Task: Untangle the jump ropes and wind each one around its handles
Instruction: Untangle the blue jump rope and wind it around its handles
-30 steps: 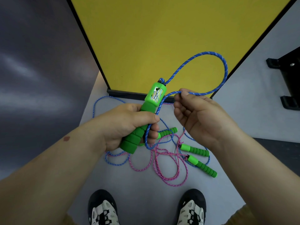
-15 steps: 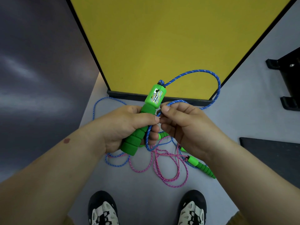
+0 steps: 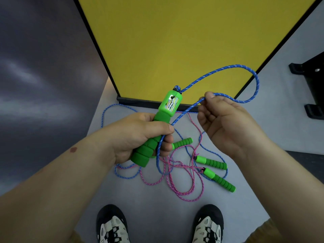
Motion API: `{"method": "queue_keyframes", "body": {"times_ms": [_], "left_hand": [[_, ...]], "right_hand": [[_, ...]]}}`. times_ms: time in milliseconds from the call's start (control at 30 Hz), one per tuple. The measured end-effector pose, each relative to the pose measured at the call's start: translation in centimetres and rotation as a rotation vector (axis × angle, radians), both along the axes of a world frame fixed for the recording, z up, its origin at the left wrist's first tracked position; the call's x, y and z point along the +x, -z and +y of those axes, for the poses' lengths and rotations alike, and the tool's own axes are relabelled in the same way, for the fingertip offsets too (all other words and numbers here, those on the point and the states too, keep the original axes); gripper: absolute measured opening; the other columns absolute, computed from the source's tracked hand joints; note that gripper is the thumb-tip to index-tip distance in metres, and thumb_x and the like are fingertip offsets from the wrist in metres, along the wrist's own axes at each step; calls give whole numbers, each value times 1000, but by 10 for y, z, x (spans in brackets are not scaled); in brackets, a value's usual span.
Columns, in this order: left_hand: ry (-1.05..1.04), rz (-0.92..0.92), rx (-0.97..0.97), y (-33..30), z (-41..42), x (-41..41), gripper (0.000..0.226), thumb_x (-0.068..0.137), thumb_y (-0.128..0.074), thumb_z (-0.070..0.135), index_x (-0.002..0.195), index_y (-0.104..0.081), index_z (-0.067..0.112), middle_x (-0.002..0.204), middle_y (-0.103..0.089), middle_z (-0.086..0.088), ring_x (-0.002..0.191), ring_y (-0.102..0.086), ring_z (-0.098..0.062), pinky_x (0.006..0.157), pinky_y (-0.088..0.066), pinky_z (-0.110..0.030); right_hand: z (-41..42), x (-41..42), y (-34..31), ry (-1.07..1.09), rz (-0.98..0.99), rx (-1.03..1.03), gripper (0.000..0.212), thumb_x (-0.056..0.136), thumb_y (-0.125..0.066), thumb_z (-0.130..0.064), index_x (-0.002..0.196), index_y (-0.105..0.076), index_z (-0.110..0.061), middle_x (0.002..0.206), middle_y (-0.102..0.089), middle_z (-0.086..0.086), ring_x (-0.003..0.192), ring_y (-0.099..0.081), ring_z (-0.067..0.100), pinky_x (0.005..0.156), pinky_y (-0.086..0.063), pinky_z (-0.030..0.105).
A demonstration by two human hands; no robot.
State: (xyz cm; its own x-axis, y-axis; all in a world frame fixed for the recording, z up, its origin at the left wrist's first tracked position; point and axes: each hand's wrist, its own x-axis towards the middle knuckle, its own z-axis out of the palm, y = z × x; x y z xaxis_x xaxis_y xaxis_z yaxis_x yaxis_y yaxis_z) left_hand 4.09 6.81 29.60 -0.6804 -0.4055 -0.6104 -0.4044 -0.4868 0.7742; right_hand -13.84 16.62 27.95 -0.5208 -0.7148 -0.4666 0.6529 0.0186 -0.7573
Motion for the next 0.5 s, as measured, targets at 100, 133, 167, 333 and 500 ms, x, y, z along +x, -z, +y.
{"method": "queue_keyframes", "body": {"times_ms": [100, 133, 167, 333, 500], "left_hand": [[1, 0, -8, 0, 0, 0, 8, 95, -62, 8, 91, -64, 2, 69, -67, -8, 60, -66, -18, 60, -59, -32], [4, -1, -10, 0, 0, 1, 8, 96, -62, 8, 91, -64, 2, 69, -67, -8, 59, -66, -18, 60, -59, -32], [8, -1, -13, 0, -1, 1, 8, 96, -62, 9, 91, -64, 2, 69, -67, -8, 59, -66, -18, 60, -60, -32], [4, 4, -6, -1, 1, 1, 7, 96, -62, 8, 91, -64, 3, 69, -66, -8, 58, -65, -18, 60, -59, -32], [-13, 9, -2, -2, 2, -1, 8, 95, -62, 7, 88, -64, 3, 68, -66, -7, 57, -64, -18, 60, -60, -32]], "right_hand": [[0, 7, 0, -39, -25, 1, 8, 94, -67, -17, 97, -64, -10, 85, -69, 4, 75, -63, 14, 72, -56, 24], [0, 9, 0, -64, -29, 0, 7, 94, -67, -18, 96, -65, -11, 85, -70, 4, 75, -63, 14, 72, -56, 24], [0, 13, 0, -92, -32, -1, 8, 94, -67, -18, 96, -65, -11, 84, -70, 4, 74, -63, 14, 72, -56, 24], [2, 29, 3, -251, 25, 1, 9, 92, -66, -18, 96, -66, -10, 75, -68, 1, 69, -63, 11, 68, -55, 23], [5, 38, 4, -357, 56, -25, 13, 93, -64, -14, 81, -64, -11, 74, -68, 7, 68, -66, 13, 63, -54, 21]]}}
